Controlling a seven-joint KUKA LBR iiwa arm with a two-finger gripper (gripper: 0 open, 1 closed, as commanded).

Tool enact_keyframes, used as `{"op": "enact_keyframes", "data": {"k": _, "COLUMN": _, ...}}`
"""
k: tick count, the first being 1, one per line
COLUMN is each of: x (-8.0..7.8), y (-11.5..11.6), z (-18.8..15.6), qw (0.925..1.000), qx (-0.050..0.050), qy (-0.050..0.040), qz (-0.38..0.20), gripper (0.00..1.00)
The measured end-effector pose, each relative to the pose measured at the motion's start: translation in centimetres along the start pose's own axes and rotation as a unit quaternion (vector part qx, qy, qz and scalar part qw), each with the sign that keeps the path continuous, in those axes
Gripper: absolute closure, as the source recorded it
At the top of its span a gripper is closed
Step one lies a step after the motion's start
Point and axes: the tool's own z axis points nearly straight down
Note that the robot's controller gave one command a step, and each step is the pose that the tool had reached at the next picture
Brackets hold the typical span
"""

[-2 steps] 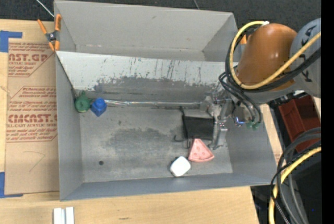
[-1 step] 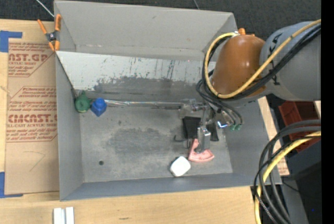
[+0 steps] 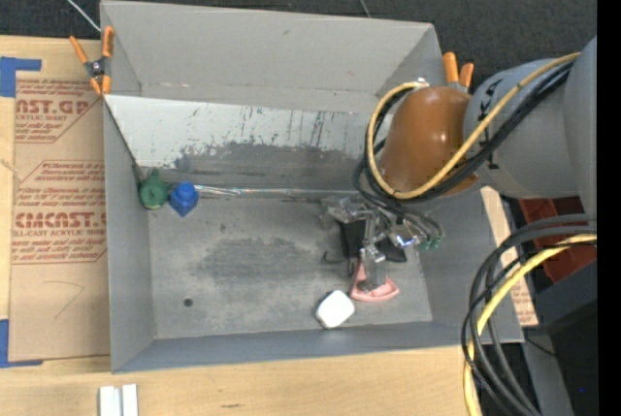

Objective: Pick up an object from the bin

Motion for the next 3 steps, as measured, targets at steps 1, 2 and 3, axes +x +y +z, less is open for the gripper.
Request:
{"op": "enact_keyframes", "data": {"k": 1, "x": 0.3, "y": 0.8, "z": -0.2, "qw": 0.9985, "qx": -0.002, "qy": 0.0021, "qz": -0.055, "gripper": 0.00}}
{"op": "enact_keyframes", "data": {"k": 2, "x": 2.6, "y": -1.4, "z": -0.2, "qw": 0.9983, "qx": -0.001, "qy": -0.0004, "qz": 0.059, "gripper": 0.00}}
{"op": "enact_keyframes", "data": {"k": 3, "x": 4.4, "y": -3.1, "z": -0.4, "qw": 0.9690, "qx": -0.001, "qy": -0.0002, "qz": -0.247, "gripper": 1.00}}
